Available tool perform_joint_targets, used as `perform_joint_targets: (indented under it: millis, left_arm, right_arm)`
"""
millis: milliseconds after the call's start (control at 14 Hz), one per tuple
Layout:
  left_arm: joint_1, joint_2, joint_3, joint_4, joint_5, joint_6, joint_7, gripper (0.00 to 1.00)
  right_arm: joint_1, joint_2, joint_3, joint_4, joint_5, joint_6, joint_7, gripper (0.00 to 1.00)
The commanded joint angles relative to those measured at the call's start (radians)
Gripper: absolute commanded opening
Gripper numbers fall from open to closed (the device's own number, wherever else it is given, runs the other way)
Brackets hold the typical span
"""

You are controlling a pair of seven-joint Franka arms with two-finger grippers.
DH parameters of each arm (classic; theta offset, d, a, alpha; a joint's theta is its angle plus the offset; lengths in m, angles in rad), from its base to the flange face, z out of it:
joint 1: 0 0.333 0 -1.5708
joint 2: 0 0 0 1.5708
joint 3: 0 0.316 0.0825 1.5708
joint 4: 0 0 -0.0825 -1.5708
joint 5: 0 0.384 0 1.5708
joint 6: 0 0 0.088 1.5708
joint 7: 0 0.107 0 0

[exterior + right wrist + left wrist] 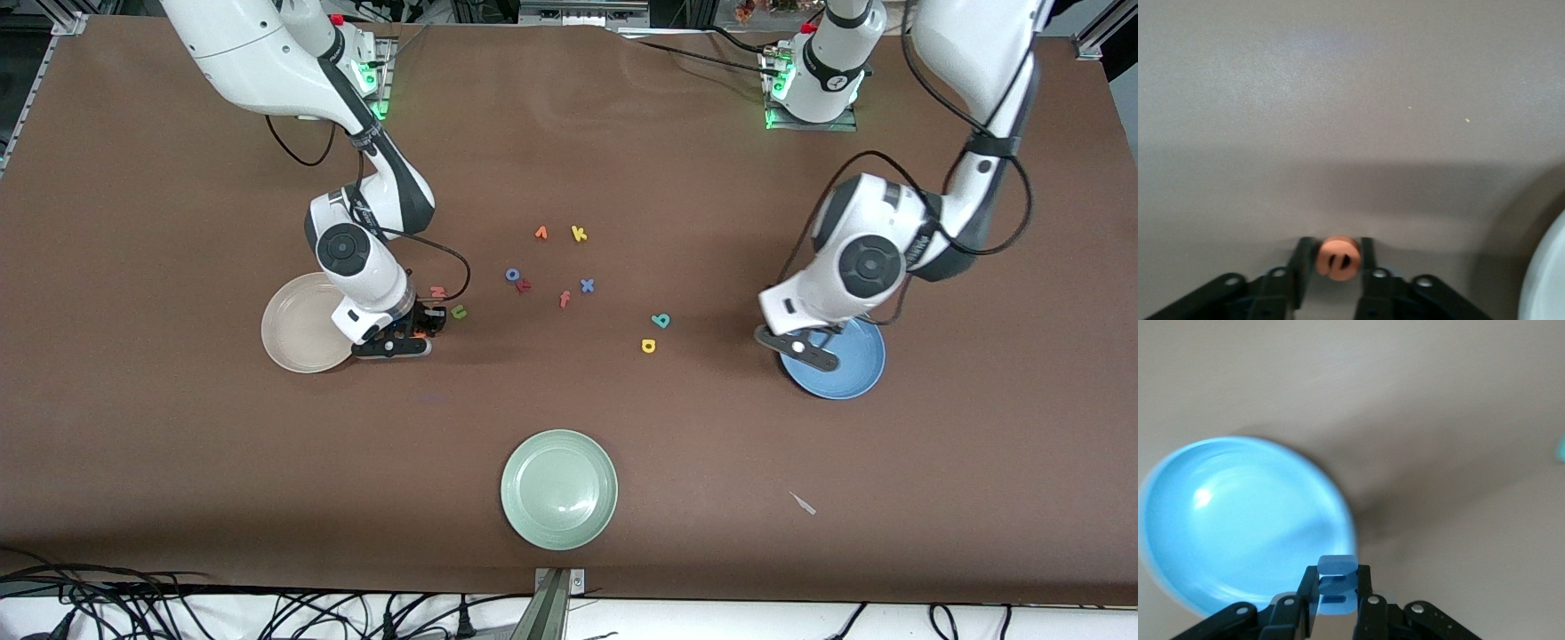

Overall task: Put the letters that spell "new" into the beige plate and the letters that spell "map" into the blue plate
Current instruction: 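Place the m on the blue plate while the right gripper carries the e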

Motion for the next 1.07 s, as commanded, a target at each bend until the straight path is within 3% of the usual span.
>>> perform_joint_targets:
  millis: [0, 142, 214, 285, 356, 712, 855, 997]
  left_arm:
    - [0.061, 0.047, -0.015, -0.002, 0.074, 0.021, 0.015, 0.04]
    - [0.072, 0.078, -0.017, -0.015, 0.076, 0.058, 0.015, 0.09]
    - [0.073, 0.086, -0.017, -0.018, 0.076, 0.069, 0.015, 0.22]
    - [0.073, 0.084, -0.017, -0.016, 0.074, 0.067, 0.014, 0.68]
    - [0.073, 0.081, -0.018, -0.013, 0.074, 0.06, 0.014, 1.0]
    - [0.067, 0.042, -0.053, 0.02, 0.054, 0.031, 0.001, 1.0]
    - [0.064, 0.04, -0.078, 0.025, 0.053, 0.029, -0.058, 1.0]
    - [0.063, 0.022, -0.078, 0.037, 0.054, 0.021, -0.081, 1.0]
  right_arm:
    - [0.005, -0.031, -0.002, -0.037, -0.012, 0.008, -0.003, 0.16]
    - [0.003, -0.053, -0.01, -0.025, -0.012, -0.029, -0.038, 0.12]
    - [0.003, -0.073, -0.022, -0.011, -0.012, -0.076, -0.066, 0.11]
    - [0.003, -0.096, -0.034, -0.005, -0.012, -0.118, -0.105, 0.11]
    - [0.003, -0.12, -0.053, -0.001, -0.012, -0.161, -0.145, 0.11]
    - [-0.001, -0.244, -0.175, -0.04, -0.01, -0.319, -0.397, 0.11]
    - [-0.001, -0.268, -0.252, -0.101, -0.004, -0.281, -0.51, 0.11]
    - [-0.003, -0.281, -0.324, -0.196, 0.0, -0.16, -0.618, 0.11]
